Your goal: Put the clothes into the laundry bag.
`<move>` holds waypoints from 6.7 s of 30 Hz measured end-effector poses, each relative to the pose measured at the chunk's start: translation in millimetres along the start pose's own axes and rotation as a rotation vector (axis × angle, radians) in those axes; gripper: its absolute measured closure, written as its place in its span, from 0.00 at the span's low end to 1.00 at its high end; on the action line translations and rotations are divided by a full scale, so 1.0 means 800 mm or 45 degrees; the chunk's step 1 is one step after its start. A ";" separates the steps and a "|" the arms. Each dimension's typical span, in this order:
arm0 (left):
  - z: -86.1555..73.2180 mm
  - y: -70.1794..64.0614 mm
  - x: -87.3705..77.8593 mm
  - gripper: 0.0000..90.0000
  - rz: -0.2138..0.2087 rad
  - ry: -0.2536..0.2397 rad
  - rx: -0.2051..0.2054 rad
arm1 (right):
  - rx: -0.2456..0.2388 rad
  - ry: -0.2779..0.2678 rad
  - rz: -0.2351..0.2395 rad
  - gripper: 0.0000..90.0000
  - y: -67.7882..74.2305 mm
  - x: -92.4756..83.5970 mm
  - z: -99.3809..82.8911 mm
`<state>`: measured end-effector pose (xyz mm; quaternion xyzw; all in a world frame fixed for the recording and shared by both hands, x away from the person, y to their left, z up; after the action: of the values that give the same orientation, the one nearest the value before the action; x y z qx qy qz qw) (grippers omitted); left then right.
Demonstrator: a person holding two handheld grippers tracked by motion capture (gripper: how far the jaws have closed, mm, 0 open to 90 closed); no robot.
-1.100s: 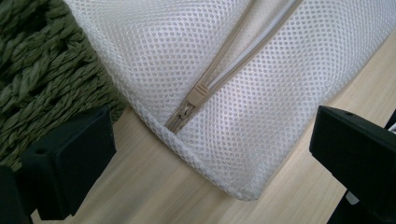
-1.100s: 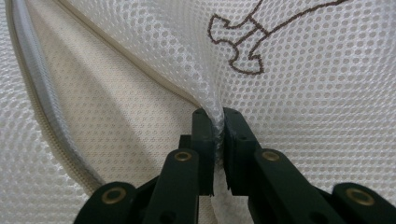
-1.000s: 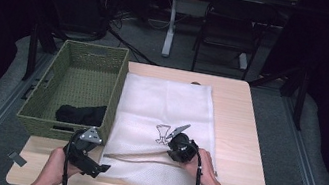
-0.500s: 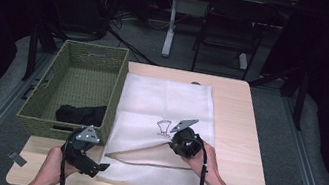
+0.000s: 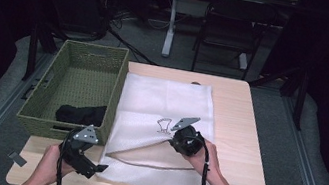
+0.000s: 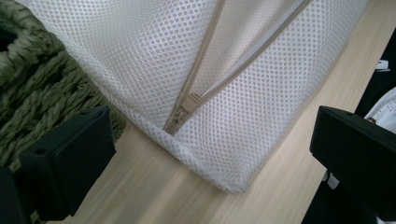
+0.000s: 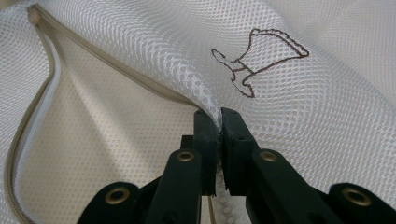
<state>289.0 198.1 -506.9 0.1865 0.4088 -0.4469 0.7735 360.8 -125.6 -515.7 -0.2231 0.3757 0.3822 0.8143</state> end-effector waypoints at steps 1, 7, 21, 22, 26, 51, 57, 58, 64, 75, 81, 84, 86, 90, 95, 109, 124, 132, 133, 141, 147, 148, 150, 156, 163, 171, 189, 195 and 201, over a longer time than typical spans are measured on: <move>0.001 0.001 -0.003 0.00 0.001 0.003 0.005 | -0.008 0.002 0.002 0.96 0.000 0.000 0.000; 0.011 0.005 -0.020 0.00 -0.016 -0.002 0.028 | -0.010 -0.005 0.015 0.96 0.000 0.001 -0.003; 0.038 0.041 -0.066 0.00 0.068 0.013 0.052 | -0.021 -0.036 0.010 0.96 -0.001 -0.004 -0.003; 0.041 0.045 -0.068 0.00 0.081 0.021 0.058 | -0.024 -0.031 0.014 0.96 -0.001 -0.003 -0.003; 0.054 0.061 -0.075 0.00 0.084 0.053 0.086 | -0.028 -0.029 0.015 0.96 -0.001 -0.003 -0.002; 0.083 0.161 -0.056 0.00 0.107 0.389 0.173 | -0.039 -0.003 0.007 0.96 -0.001 -0.001 -0.002; 0.079 0.175 -0.039 0.00 0.093 0.452 0.162 | -0.039 0.002 0.010 0.96 0.000 0.000 -0.003; 0.079 0.177 -0.037 0.00 0.091 0.460 0.165 | -0.047 0.001 0.009 0.96 0.000 0.001 -0.003; 0.079 0.184 -0.023 0.00 0.077 0.514 0.174 | -0.050 0.008 0.003 0.96 0.000 0.001 -0.003; 0.077 0.193 0.013 0.02 0.056 0.658 0.197 | -0.051 0.015 -0.011 0.96 0.003 0.002 -0.003; 0.067 0.199 0.032 0.04 0.024 0.712 0.173 | -0.055 0.014 -0.011 0.96 0.003 0.002 -0.004; 0.064 0.202 0.035 0.06 -0.031 0.680 0.141 | -0.058 0.019 -0.008 0.96 0.003 0.003 -0.004; 0.062 0.205 0.035 0.12 -0.037 0.661 0.113 | -0.059 0.018 -0.007 0.96 0.003 0.003 -0.004; 0.061 0.206 0.040 0.21 -0.040 0.675 0.112 | -0.062 0.018 -0.009 0.96 0.003 0.003 -0.004; 0.060 0.206 0.045 0.38 -0.059 0.700 0.123 | -0.062 0.019 -0.008 0.96 0.003 0.003 -0.004; 0.044 0.206 0.027 0.68 -0.053 0.563 0.088 | -0.060 0.019 -0.017 0.96 0.004 0.001 -0.004; 0.039 0.203 -0.021 0.70 -0.010 0.383 0.040 | -0.063 0.012 -0.013 0.96 0.002 0.000 -0.004; 0.042 0.201 -0.042 0.70 0.016 0.326 0.029 | -0.054 0.013 -0.010 0.96 0.003 0.001 -0.004; 0.044 0.201 -0.045 0.70 0.016 0.317 0.032 | -0.052 0.011 -0.009 0.96 0.002 0.001 -0.004; 0.054 0.195 -0.062 0.71 0.022 0.250 0.039 | -0.052 0.007 -0.008 0.96 0.002 0.000 -0.004; 0.065 0.188 -0.074 0.71 0.048 0.241 0.063 | -0.057 0.007 -0.011 0.96 0.002 -0.001 -0.004; 0.066 0.187 -0.077 0.71 0.052 0.240 0.067 | -0.058 0.007 -0.010 0.96 0.002 -0.001 -0.004; 0.068 0.186 -0.082 0.71 0.053 0.228 0.060 | -0.055 0.008 -0.012 0.96 0.002 0.000 -0.004; 0.074 0.184 -0.097 0.71 0.083 0.211 0.068 | -0.054 0.007 -0.013 0.96 0.002 0.000 -0.004; 0.084 0.183 -0.121 0.71 0.128 0.226 0.072 | -0.052 0.008 -0.013 0.96 0.002 -0.001 -0.004; 0.095 0.175 -0.152 0.71 0.160 0.226 0.095 | -0.057 0.006 -0.015 0.96 0.002 -0.001 -0.004; 0.114 0.126 -0.173 0.71 0.128 0.244 0.172 | -0.045 0.013 -0.012 0.96 0.001 0.000 -0.004; 0.127 0.096 -0.172 0.71 0.111 0.268 0.233 | -0.044 0.012 -0.011 0.96 0.001 0.000 -0.003; 0.135 0.069 -0.161 0.70 0.066 0.276 0.290 | -0.047 0.008 -0.015 0.96 0.001 -0.001 -0.003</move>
<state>351.7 226.3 -343.7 0.3308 0.4314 -0.4475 0.7101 358.6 -126.9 -517.1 -0.2415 0.3699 0.3837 0.8110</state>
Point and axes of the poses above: each handheld gripper's, and its own axes: x roughly forward along the jaws, z roughly out of its top, y roughly to its left, the point moved 1 cm from there along x, roughly forward along the jaws, and after that the axes turned 1 degree about -z, right-handed, at the moved point
